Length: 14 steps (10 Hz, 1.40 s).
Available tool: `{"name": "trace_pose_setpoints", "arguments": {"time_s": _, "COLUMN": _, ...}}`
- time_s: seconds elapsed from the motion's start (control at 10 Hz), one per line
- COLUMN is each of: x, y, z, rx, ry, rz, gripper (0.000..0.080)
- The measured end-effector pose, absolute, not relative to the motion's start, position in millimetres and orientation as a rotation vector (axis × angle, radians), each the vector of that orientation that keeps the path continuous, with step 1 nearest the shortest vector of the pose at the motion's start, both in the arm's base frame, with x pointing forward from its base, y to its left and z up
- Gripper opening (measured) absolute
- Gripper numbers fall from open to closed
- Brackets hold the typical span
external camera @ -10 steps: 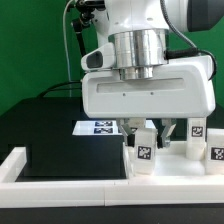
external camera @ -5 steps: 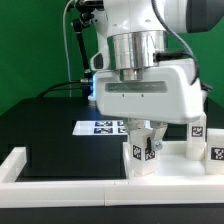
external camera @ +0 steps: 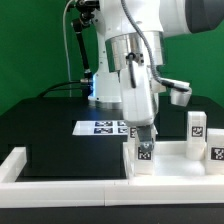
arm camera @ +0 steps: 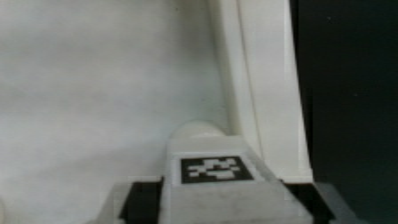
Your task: Assemble square table
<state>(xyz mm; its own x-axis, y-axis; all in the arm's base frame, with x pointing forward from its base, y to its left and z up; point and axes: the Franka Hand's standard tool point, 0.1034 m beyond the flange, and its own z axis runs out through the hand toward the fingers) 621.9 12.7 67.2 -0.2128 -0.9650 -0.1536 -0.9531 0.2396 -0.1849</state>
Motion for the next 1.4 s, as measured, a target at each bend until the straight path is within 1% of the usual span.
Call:
{"name": "trace_pose_setpoints", "arguments": {"time_s": 0.1, "x": 622.0, "y": 12.5, "z": 67.2, "rx": -1.795, "ry": 2.283, "rz": -0.075, "gripper": 0.0294}}
{"name": "trace_pose_setpoints", "arguments": {"time_s": 0.2, "x": 621.8, "y": 12.3, "z": 66.9, "rx": -1.801, "ry": 2.279, "rz": -0.075, "gripper": 0.0351}}
{"name": "trace_pose_setpoints", "arguments": {"time_s": 0.3, "x": 621.9, "y": 12.1, "z": 66.8, "rx": -1.825, "ry": 2.262, "rz": -0.077, "gripper": 0.0351}}
{"name": "trace_pose_setpoints", "arguments": {"time_s": 0.4, "x": 625.0, "y": 9.8, "z": 69.2, "rx": -2.063, "ry": 2.061, "rz": -0.09, "gripper": 0.0556}}
{"name": "trace_pose_setpoints", "arguments": {"time_s": 0.5, "x": 628.5, "y": 6.4, "z": 70.3, "rx": -2.285, "ry": 1.821, "rz": -0.123, "gripper": 0.0621}}
{"name": "trace_pose_setpoints", "arguments": {"time_s": 0.6, "x": 628.5, "y": 6.0, "z": 69.8, "rx": -2.337, "ry": 1.758, "rz": -0.134, "gripper": 0.0642}}
{"name": "trace_pose_setpoints", "arguments": {"time_s": 0.8, "x": 628.5, "y": 5.5, "z": 69.9, "rx": -2.47, "ry": 1.578, "rz": -0.158, "gripper": 0.0642}}
{"name": "trace_pose_setpoints", "arguments": {"time_s": 1.0, "x": 628.1, "y": 8.7, "z": 69.8, "rx": -2.757, "ry": 1.133, "rz": -0.192, "gripper": 0.0649}}
{"name": "trace_pose_setpoints", "arguments": {"time_s": 1.2, "x": 628.0, "y": 11.0, "z": 70.9, "rx": -2.908, "ry": 0.744, "rz": -0.196, "gripper": 0.0649}}
{"name": "trace_pose_setpoints", "arguments": {"time_s": 1.3, "x": 628.0, "y": 10.3, "z": 70.4, "rx": -2.904, "ry": 0.759, "rz": -0.197, "gripper": 0.0649}}
{"name": "trace_pose_setpoints", "arguments": {"time_s": 1.4, "x": 627.9, "y": 10.2, "z": 70.1, "rx": -2.896, "ry": 0.787, "rz": -0.195, "gripper": 0.0612}}
